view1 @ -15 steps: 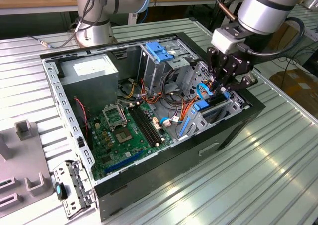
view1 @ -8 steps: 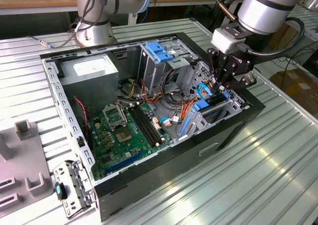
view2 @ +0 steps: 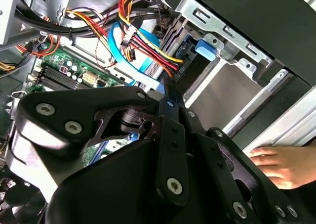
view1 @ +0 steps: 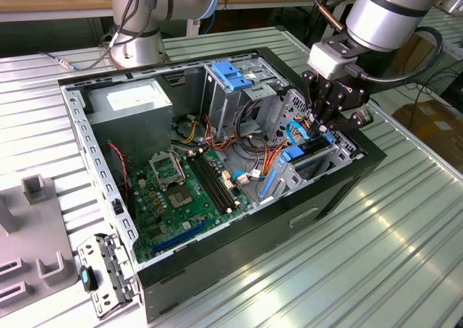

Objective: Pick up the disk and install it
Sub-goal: 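Insert the second disk wire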

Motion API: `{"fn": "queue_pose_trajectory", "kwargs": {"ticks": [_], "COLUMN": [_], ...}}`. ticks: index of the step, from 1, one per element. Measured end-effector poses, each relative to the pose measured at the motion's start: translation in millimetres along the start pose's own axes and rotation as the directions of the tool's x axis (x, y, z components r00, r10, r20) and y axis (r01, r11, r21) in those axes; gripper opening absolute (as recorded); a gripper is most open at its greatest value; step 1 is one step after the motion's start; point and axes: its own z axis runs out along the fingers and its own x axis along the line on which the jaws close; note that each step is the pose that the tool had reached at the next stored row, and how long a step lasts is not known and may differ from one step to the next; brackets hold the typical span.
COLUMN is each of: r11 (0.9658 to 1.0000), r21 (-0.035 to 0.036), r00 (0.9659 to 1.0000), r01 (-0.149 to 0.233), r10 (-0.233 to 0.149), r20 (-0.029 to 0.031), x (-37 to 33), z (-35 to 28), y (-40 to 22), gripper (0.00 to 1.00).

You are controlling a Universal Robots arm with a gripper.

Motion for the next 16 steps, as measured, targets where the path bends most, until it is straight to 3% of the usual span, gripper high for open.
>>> {"fn": "queue_pose_trajectory", "kwargs": {"ticks": [4, 11, 16], "r11": [1.0000, 1.0000, 1.0000], "r21": [0.0000, 0.0000, 0.0000], "r00": [1.0000, 1.0000, 1.0000], "r01": [0.000, 0.000, 0.000], "r10": [0.000, 0.000, 0.000], "r20": [-0.0002, -0.0001, 0.0001], "x": [0.0, 0.2, 0.1], "z": [4.1, 4.9, -2.7], "y": [0.1, 0.1, -0.1], "gripper": [0.11, 0.11, 0.11]}}
